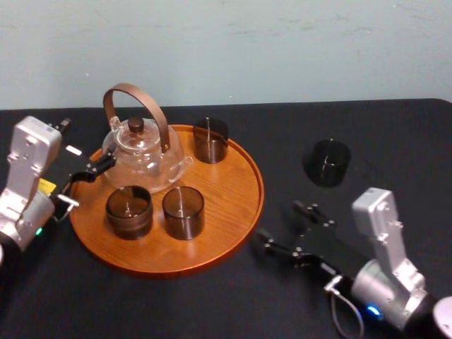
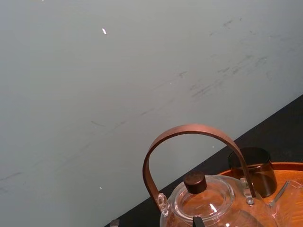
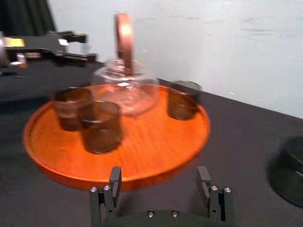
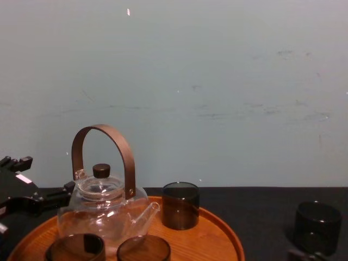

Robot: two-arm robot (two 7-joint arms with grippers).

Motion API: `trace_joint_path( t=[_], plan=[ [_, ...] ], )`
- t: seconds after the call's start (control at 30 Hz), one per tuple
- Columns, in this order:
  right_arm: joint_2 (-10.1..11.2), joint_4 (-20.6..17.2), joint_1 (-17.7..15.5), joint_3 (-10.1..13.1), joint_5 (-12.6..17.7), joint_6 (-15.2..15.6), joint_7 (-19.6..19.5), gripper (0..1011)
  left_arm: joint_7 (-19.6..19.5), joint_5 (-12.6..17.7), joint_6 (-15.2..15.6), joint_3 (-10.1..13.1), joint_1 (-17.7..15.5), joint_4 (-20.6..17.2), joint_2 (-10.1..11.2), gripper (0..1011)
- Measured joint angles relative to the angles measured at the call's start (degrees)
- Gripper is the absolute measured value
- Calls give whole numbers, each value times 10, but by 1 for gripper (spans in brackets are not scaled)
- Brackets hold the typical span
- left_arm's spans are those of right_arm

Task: Pick up the glass from the table and place it on the tray.

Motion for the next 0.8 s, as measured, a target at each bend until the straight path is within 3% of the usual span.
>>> trace_joint_path(
  t=[0.4,0.53,0.8],
  plan=[
    [8,17,-9,66,5,10,-32,1002,0,0,0,0,0,0,0,1001],
    [8,33,4,87,5,17,-38,1002,0,0,0,0,0,0,0,1001],
    [4,76,46,99,4,34,-30,1002,0,0,0,0,0,0,0,1001]
  ],
)
